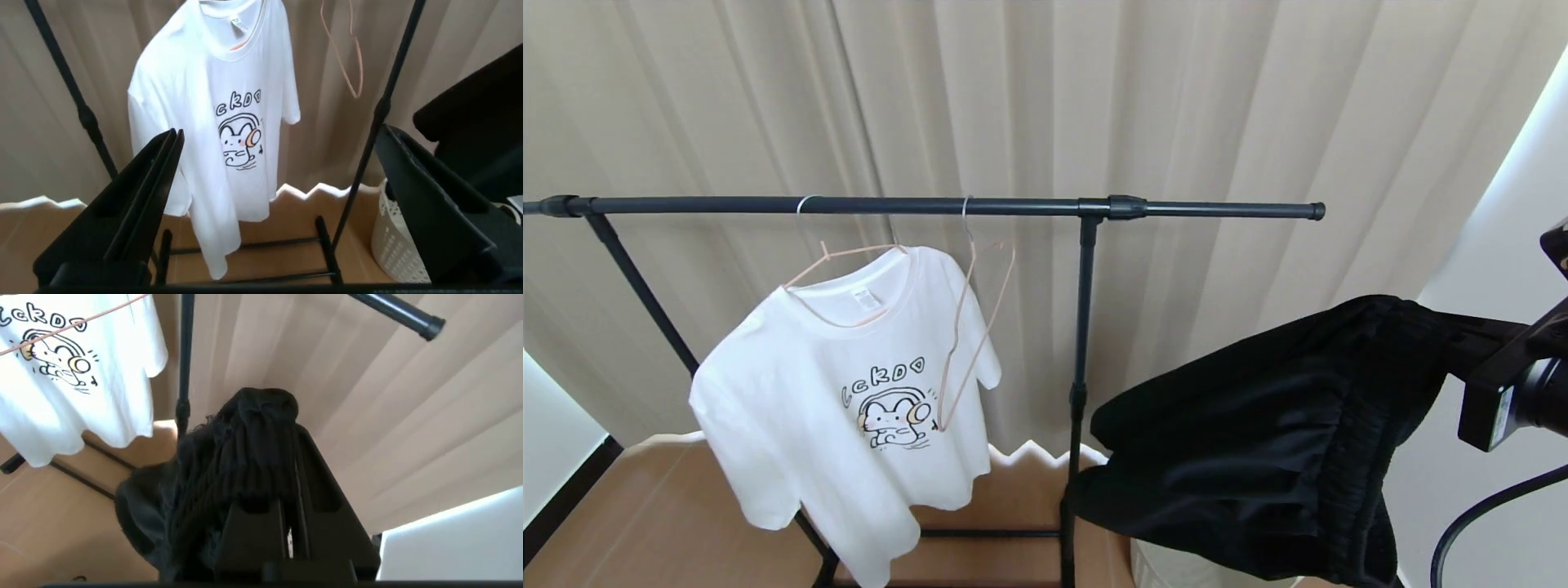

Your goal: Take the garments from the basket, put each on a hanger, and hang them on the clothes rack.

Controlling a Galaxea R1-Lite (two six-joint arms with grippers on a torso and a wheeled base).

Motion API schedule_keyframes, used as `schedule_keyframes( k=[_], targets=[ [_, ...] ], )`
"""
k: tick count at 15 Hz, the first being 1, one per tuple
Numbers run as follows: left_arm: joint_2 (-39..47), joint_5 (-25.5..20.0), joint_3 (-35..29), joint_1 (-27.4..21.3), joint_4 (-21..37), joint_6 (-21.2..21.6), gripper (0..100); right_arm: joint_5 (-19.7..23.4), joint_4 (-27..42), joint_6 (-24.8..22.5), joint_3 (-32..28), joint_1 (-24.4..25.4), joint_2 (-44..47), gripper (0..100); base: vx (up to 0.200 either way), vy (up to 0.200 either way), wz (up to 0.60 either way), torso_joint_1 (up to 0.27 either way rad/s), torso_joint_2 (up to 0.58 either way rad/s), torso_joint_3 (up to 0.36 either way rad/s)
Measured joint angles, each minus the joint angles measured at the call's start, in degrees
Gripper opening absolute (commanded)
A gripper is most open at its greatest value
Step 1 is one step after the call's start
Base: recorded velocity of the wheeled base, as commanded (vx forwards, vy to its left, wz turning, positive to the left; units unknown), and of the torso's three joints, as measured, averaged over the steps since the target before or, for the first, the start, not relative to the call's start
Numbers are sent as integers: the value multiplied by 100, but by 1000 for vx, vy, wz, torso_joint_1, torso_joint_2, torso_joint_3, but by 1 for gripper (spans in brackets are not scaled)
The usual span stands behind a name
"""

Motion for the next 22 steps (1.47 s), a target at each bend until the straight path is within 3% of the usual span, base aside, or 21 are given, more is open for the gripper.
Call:
schedule_keyframes(
  k=[15, 22],
  targets=[
    [0, 0, 0, -2, 0, 2, 100, 2, 9, -60, 39, 4, -4, 0, 0, 200, 0, 3, 1, 2],
    [0, 0, 0, -2, 0, 5, 100, 5, 6, -62, 102, 76, 28, 0, 0, 0, -86, 0, 0, 0]
  ],
)
